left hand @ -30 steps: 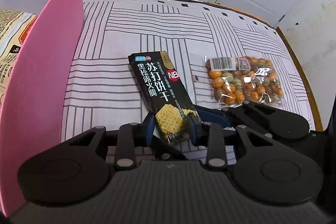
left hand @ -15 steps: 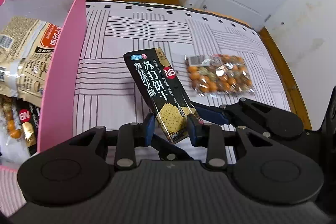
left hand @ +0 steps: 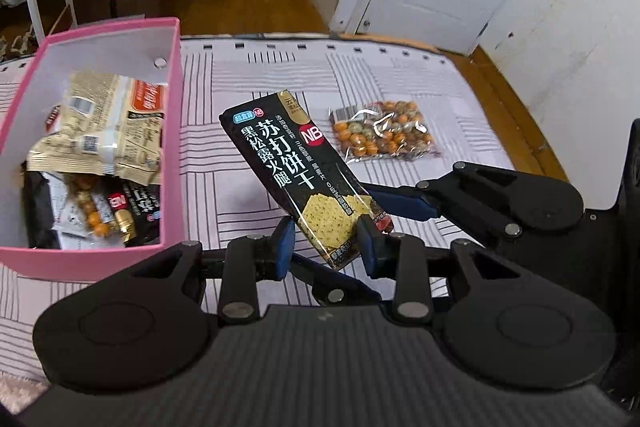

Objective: Organize snacks
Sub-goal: 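Carry the cracker pack with the left gripper over the pink box, then open the left gripper to drop the cracker pack into the pink box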

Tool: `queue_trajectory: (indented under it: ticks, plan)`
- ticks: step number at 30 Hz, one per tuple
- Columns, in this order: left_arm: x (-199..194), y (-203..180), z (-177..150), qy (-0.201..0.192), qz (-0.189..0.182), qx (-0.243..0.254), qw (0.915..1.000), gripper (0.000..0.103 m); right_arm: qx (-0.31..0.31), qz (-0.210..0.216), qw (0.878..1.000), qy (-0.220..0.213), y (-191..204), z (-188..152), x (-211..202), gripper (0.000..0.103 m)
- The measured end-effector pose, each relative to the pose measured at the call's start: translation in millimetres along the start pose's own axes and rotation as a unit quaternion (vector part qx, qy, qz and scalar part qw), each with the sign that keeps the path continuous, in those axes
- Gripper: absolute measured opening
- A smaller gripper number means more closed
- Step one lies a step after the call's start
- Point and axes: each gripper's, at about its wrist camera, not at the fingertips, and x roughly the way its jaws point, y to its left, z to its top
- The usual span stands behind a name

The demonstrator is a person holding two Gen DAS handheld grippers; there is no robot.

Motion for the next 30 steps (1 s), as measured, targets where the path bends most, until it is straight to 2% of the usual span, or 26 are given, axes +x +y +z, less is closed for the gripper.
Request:
queue_trajectory:
  ticks: [6, 13, 18, 22, 25, 30]
  plan:
    - [-40, 13, -2, -0.026, -0.020, -0.007, 0.9994, 0.032, -0.024, -0.013, 1.000, -0.007, 27, 23, -23, 0.063]
    - [-74, 49, -1, -0.089, -0.013, -0.022, 0.9957, 0.032, -0.053, 0.001, 0.998, -0.043, 49, 54, -17, 0.063]
    - [-68, 87, -1, -0.115, 0.006, -0.058, 0.9917, 0.032, -0.052, 0.034, 0.997, -0.046, 56, 69, 18, 0.063]
    - [-58, 113, 1, -0.128, 0.019, -0.083, 0.9881, 0.032, -0.024, 0.065, 0.995, -0.065, 53, 69, 42, 0.063]
    - [-43, 127, 3, -0.127, 0.035, -0.089, 0.9873, 0.032, 0.000, 0.084, 0.994, -0.077, 52, 63, 64, 0.063]
    - [-17, 148, 1, -0.115, 0.037, -0.117, 0.9858, 0.032, 0.000, 0.085, 0.993, -0.083, 56, 51, 96, 0.064]
